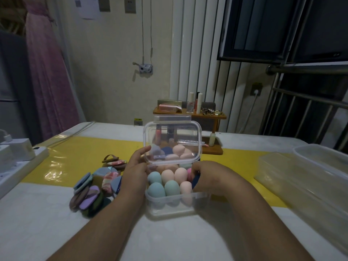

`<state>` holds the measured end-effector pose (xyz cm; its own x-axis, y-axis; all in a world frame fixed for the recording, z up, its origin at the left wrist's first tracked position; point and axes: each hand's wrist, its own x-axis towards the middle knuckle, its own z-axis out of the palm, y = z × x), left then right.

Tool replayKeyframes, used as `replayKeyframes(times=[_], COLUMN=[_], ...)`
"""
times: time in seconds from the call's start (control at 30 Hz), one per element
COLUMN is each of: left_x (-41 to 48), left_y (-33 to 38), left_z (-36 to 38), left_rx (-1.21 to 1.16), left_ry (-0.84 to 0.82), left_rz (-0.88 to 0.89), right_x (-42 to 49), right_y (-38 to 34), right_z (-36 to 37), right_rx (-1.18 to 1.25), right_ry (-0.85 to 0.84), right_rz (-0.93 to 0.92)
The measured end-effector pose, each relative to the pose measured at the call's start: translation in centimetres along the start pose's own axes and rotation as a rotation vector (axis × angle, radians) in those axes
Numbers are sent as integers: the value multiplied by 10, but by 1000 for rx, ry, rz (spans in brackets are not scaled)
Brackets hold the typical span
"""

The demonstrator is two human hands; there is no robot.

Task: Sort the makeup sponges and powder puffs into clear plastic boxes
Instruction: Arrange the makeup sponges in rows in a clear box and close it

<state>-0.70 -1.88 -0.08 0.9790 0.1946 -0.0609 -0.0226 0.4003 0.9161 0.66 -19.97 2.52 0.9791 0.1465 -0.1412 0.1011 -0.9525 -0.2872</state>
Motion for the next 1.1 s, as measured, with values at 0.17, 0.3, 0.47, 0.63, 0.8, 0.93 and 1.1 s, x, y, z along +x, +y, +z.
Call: replayKeyframes(times=[0.17,0.3,0.47,0.63,0.8,0.93,1.1], left_x=[1,2,3,5,7,6,6], left_y=[-1,-2,-3,-3,-5,-4,-4], left_z=[0,-1,-1,-2,-3,-3,-3], left_rx=[4,-6,-16,-7,-6,-5,-11], left_ry=[3,8,12,12,12,7,5], left_rz=[5,0,5,12,8,7,-2], right_x=[-3,-3,-6,-6,-6,-1,3], right_y=[-6,-10,-9,-12,-9,-13,-18], right_z=[-2,-4,-1,-5,-4,-4,1], right_rx=[-149,-194,-109,-267,-198,-222,-271], right_ry=[26,70,184,85,68,67,105], right_rz=[22,40,46,39,42,70,89])
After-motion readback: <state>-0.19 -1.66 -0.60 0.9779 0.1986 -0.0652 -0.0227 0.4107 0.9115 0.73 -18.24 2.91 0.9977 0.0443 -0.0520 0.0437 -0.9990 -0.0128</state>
